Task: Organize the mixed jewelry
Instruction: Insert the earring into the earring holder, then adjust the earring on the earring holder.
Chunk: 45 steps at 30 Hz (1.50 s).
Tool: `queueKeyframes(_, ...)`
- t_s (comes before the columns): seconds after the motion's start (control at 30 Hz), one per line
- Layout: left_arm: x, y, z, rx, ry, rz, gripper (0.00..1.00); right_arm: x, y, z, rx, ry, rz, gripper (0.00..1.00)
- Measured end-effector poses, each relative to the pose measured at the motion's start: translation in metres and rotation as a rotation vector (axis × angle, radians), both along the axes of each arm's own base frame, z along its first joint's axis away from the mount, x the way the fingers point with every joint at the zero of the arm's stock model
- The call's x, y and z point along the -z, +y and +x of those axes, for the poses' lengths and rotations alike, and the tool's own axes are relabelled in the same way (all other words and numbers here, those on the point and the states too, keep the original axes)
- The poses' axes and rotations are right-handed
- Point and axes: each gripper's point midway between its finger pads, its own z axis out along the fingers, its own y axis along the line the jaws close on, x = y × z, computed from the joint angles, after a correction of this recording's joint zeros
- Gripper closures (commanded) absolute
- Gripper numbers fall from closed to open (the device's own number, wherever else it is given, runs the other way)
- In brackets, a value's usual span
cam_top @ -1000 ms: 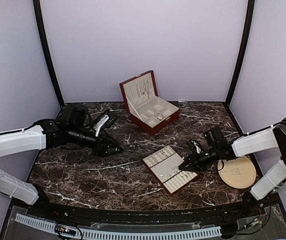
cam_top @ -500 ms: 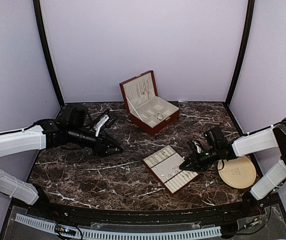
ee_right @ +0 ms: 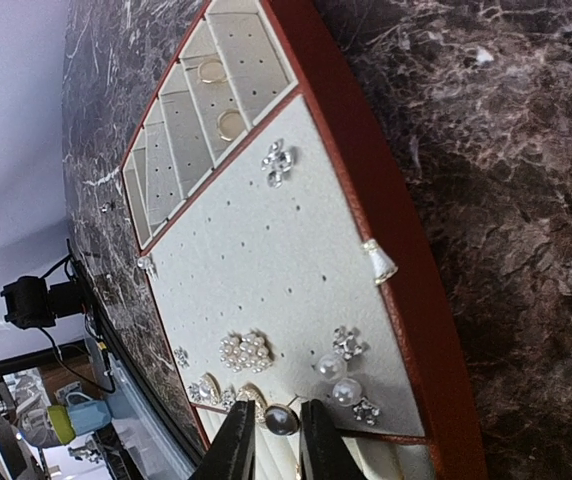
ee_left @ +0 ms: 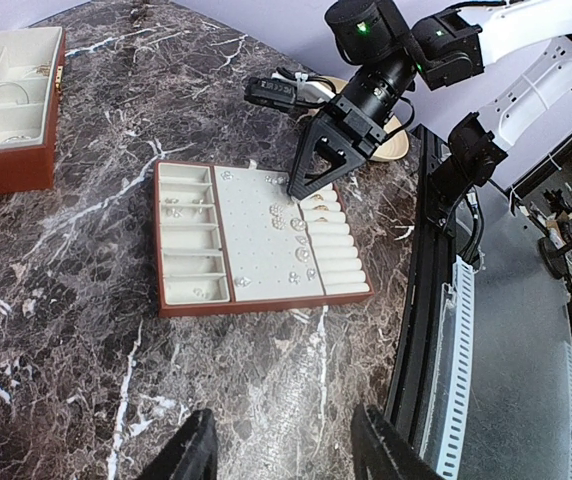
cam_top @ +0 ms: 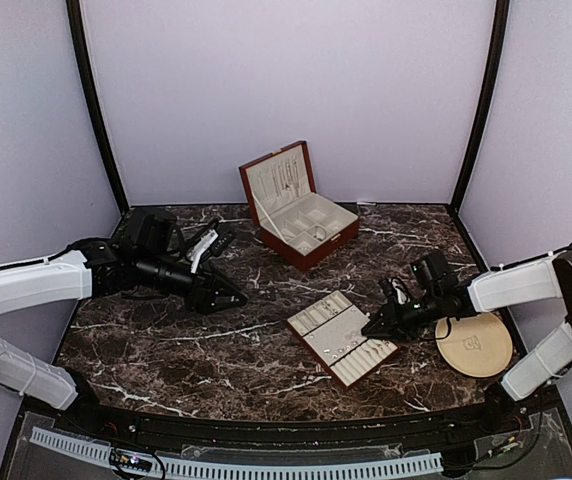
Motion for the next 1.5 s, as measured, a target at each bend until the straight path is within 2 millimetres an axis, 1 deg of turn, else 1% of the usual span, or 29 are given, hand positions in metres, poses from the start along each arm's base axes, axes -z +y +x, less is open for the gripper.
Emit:
queueKeyframes(0.23, 0.000, 0.000, 0.000, 0.000, 0.000, 0.000, 0.53, -0.003, -0.003, 0.002, 0.007, -0.008, -0.026, 0.73)
queueKeyframes(0.33, 0.000, 0.000, 0.000, 0.000, 0.000, 0.000, 0.52, -0.004, -0.005, 0.003, 0.010, -0.006, -0.041, 0.72)
queueKeyframes(0.4, 0.000, 0.000, 0.000, 0.000, 0.000, 0.000, 0.52, -0.006, -0.008, 0.004, 0.014, -0.015, -0.057, 0.75)
queueKeyframes(0.5, 0.000, 0.000, 0.000, -0.003, -0.003, 0.001, 0.52, -0.013, -0.010, 0.007, 0.016, -0.040, -0.075, 0.84)
queueKeyframes(0.57, -0.001, 0.001, 0.001, -0.006, -0.006, 0.001, 0.53, -0.018, -0.011, 0.008, 0.016, -0.060, -0.081, 0.88)
queueKeyframes(0.73, -0.003, 0.001, 0.002, -0.012, -0.014, 0.000, 0.53, -0.019, -0.011, 0.004, -0.001, -0.064, -0.086, 0.92)
queueKeyframes(0.93, -0.003, 0.001, 0.002, -0.013, -0.015, 0.001, 0.53, -0.018, -0.003, -0.003, -0.035, -0.063, -0.085, 0.95)
queueKeyframes(1.13, -0.002, 0.002, 0.002, -0.014, -0.015, 0.002, 0.53, -0.007, 0.000, -0.008, -0.052, -0.035, -0.100, 0.95)
queueKeyframes(1.5, -0.002, 0.002, 0.002, -0.014, -0.015, 0.002, 0.53, -0.003, 0.004, -0.001, -0.053, -0.036, -0.099, 0.96)
